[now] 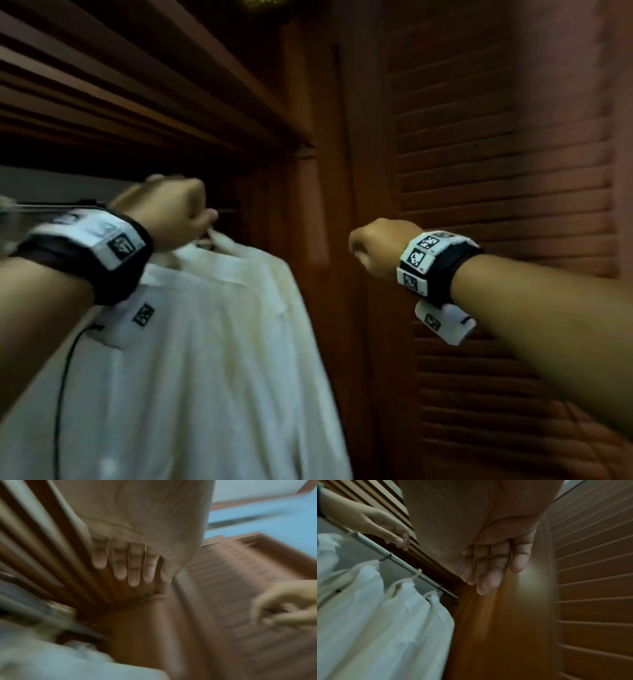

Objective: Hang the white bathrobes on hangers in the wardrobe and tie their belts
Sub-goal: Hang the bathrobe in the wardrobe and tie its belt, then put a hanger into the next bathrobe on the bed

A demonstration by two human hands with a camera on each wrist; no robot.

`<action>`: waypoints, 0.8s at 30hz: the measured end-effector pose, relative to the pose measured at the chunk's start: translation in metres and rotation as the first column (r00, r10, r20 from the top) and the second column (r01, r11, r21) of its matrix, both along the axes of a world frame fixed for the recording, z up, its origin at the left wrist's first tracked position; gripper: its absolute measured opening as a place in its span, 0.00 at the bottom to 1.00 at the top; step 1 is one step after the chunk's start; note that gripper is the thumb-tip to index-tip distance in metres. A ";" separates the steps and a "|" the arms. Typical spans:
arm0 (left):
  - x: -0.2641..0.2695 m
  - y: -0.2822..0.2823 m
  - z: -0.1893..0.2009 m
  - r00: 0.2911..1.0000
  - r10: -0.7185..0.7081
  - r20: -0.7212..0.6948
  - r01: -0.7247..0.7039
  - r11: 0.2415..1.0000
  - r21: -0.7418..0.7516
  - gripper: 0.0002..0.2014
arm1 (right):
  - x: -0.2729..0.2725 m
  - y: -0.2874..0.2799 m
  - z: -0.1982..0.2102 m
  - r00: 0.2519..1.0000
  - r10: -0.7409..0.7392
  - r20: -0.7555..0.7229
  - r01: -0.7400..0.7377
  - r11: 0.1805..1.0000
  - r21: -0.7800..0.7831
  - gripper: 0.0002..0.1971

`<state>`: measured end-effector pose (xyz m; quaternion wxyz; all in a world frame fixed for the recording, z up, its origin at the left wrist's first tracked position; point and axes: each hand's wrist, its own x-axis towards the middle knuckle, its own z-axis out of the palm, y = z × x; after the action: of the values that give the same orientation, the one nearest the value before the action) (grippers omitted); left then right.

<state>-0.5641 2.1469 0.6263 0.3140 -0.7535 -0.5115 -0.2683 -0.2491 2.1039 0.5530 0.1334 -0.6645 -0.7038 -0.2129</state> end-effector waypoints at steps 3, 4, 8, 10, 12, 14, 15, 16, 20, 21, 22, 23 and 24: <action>0.108 -0.004 -0.051 0.962 -0.255 -0.097 0.226 0.943 -0.243 0.15 | 0.063 -0.076 -0.032 0.982 -0.170 -0.085 0.170 0.985 -0.005 0.09; 0.146 -0.013 -0.067 0.939 -0.325 -0.110 0.277 0.907 -0.316 0.15 | 0.084 -0.107 -0.044 0.966 -0.234 -0.112 0.235 0.972 -0.004 0.10; 0.294 -0.079 -0.135 0.767 -0.631 -0.117 0.489 0.693 -0.530 0.12 | 0.175 -0.261 -0.096 0.803 -0.569 -0.175 0.557 0.822 -0.120 0.12; 0.366 -0.134 -0.172 0.643 -0.760 -0.093 0.585 0.567 -0.580 0.12 | 0.214 -0.362 -0.127 0.653 -0.726 -0.215 0.704 0.687 -0.181 0.12; 0.432 -0.208 -0.209 0.489 -0.871 -0.036 0.670 0.402 -0.624 0.13 | 0.242 -0.475 -0.158 0.476 -0.848 -0.234 0.821 0.524 -0.229 0.10; 0.487 -0.299 -0.241 0.327 -0.945 0.009 0.705 0.237 -0.668 0.13 | 0.249 -0.588 -0.183 0.292 -0.922 -0.256 0.888 0.360 -0.285 0.10; 0.512 -0.348 -0.254 0.250 -0.968 0.018 0.711 0.171 -0.682 0.13 | 0.248 -0.643 -0.194 0.208 -0.943 -0.260 0.908 0.285 -0.308 0.10; 0.534 -0.402 -0.266 0.171 -0.985 0.021 0.719 0.110 -0.687 0.13 | 0.243 -0.697 -0.203 0.125 -0.955 -0.269 0.919 0.213 -0.330 0.10; 0.590 -0.632 -0.312 -0.176 -0.982 0.069 0.651 -0.168 -0.740 0.11 | 0.199 -0.897 -0.245 -0.170 -0.940 -0.295 0.929 -0.052 -0.367 0.09; 0.594 -0.690 -0.322 -0.245 -0.966 0.084 0.617 -0.222 -0.755 0.10 | 0.185 -0.945 -0.257 -0.231 -0.929 -0.290 0.922 -0.114 -0.370 0.10; 0.596 -0.748 -0.332 -0.301 -0.946 0.120 0.579 -0.281 -0.765 0.10 | 0.169 -0.991 -0.268 -0.299 -0.916 -0.268 0.905 -0.183 -0.385 0.11; 0.594 -0.804 -0.341 -0.362 -0.917 0.170 0.539 -0.355 -0.764 0.10 | 0.152 -1.035 -0.279 -0.368 -0.899 -0.238 0.878 -0.252 -0.407 0.12; 0.589 -0.857 -0.350 -0.419 -0.884 0.208 0.494 -0.414 -0.764 0.11 | 0.134 -1.074 -0.291 -0.427 -0.882 -0.200 0.845 -0.311 -0.435 0.12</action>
<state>0.0251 1.2900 0.2763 -0.1444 -0.9136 0.3788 0.0316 -0.1153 1.0294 0.2623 0.0458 -0.9809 0.1864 -0.0329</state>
